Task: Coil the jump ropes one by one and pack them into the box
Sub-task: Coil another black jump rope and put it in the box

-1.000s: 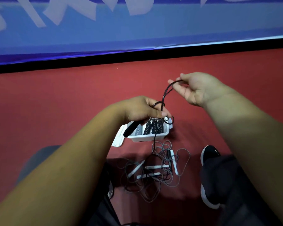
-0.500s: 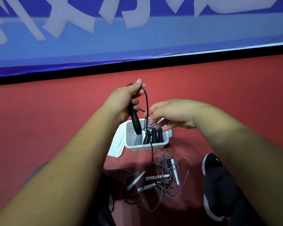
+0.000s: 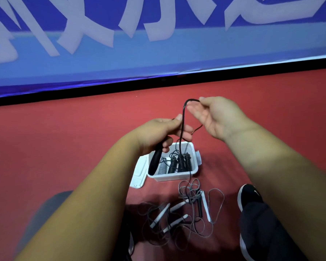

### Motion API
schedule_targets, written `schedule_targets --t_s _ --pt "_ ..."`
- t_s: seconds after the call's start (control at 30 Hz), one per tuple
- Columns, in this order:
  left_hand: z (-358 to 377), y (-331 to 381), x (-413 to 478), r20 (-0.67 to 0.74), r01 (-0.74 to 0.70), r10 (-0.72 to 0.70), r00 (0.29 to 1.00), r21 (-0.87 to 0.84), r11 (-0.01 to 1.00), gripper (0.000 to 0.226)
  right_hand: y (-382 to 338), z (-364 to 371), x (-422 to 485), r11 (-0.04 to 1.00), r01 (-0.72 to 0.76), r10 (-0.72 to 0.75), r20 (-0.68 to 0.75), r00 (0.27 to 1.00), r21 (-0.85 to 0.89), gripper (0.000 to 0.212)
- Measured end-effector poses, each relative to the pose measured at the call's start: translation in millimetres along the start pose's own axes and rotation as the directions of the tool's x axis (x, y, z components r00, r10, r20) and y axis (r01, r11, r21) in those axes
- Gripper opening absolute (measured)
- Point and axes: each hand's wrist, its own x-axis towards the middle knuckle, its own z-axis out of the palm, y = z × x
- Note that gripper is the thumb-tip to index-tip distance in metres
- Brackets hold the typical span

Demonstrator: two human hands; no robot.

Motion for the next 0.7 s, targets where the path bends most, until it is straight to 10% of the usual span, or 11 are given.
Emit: schedule_targets --t_s 0.2,0.3,0.53,0.7 --pt "-3.5 -6.2 -6.1 -0.011 0.025 -0.023 1.0 0.162 0.986 0.036 -1.9 -5.7 6.1 0.997 -0.003 0.008 -0.066 0.998 0.071 0.006" --pt "-2.9 -1.9 -4.8 -0.07 -0.022 0.028 0.997 0.083 0.996 0.031 3.4 -9.3 6.9 0.968 -0.153 0.139 -0.081 0.987 -0.199 0.018" --pt "-7.0 9.9 1.5 -0.271 -0.162 0.061 0.961 -0.366 0.916 0.028 34.4 -16.9 -0.3 0.27 -0.094 0.357 0.009 0.934 -0.958 0.037" --pt "-17.7 8.1 5.1 -0.388 -0.22 0.043 0.921 -0.427 0.877 0.028 45.2 -16.4 -1.2 0.249 0.062 0.367 0.154 0.917 -0.966 0.02"
